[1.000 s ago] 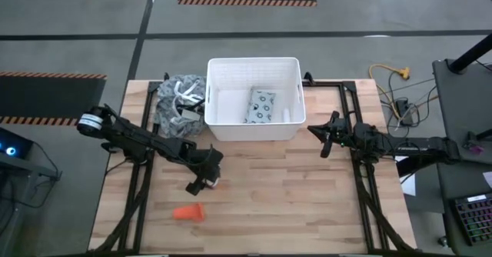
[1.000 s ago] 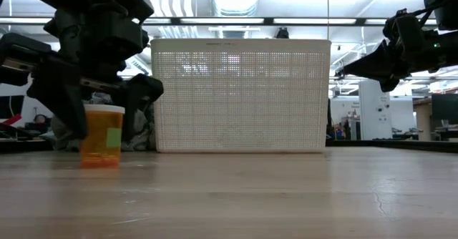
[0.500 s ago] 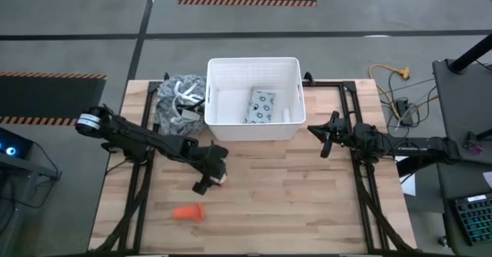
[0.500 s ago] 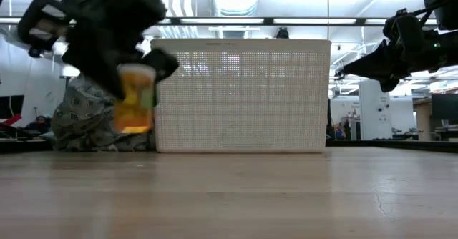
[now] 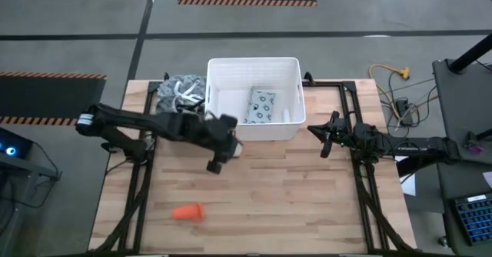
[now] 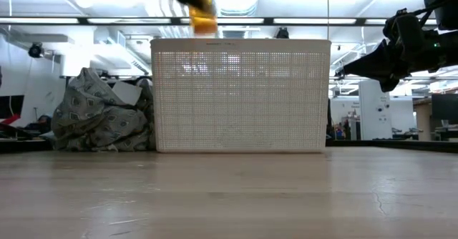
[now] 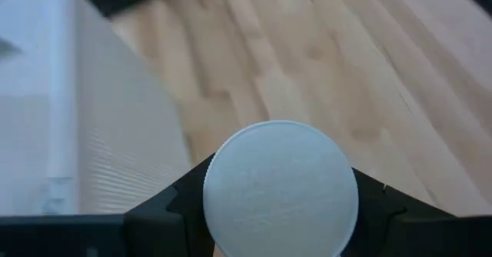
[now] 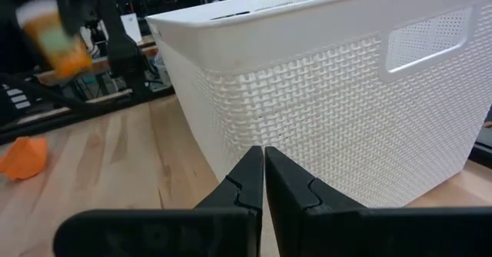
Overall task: Pick & place medical supplies in basket/bin
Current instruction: Put the orange pill bottle into the white bin
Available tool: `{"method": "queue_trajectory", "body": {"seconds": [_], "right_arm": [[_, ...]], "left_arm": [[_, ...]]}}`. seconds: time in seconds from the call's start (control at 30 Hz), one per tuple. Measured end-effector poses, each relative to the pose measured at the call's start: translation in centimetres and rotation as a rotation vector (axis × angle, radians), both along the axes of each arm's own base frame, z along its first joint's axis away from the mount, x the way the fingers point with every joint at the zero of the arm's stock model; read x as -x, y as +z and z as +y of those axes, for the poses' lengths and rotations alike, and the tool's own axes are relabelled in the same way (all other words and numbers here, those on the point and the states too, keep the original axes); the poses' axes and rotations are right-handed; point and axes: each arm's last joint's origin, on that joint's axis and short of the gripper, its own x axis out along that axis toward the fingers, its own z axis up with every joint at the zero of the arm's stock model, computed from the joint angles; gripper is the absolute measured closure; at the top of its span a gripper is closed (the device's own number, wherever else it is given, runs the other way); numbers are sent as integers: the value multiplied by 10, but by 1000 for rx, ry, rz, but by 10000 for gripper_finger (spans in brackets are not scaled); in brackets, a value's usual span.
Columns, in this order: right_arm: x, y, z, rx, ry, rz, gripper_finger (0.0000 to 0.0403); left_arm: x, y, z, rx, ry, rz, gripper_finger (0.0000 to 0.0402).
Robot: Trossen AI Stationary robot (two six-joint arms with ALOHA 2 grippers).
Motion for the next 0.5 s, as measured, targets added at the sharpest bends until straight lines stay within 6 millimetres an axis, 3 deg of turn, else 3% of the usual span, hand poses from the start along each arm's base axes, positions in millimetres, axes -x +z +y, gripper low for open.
{"method": "queue_trajectory", "body": {"seconds": [0.17, 0.3, 0.4, 0.5], "right_arm": [[0, 0, 0, 0, 0, 0, 394], [0, 0, 0, 0, 0, 0, 394], [0, 0, 0, 0, 0, 0, 394], [0, 0, 0, 0, 0, 0, 394]], "left_arm": [[0, 43, 28, 13, 123, -89, 222], [4, 66, 58, 52, 261, -158, 221], [5, 72, 85, 56, 361, -183, 221], [2, 65, 115, 50, 455, -167, 220]]}}
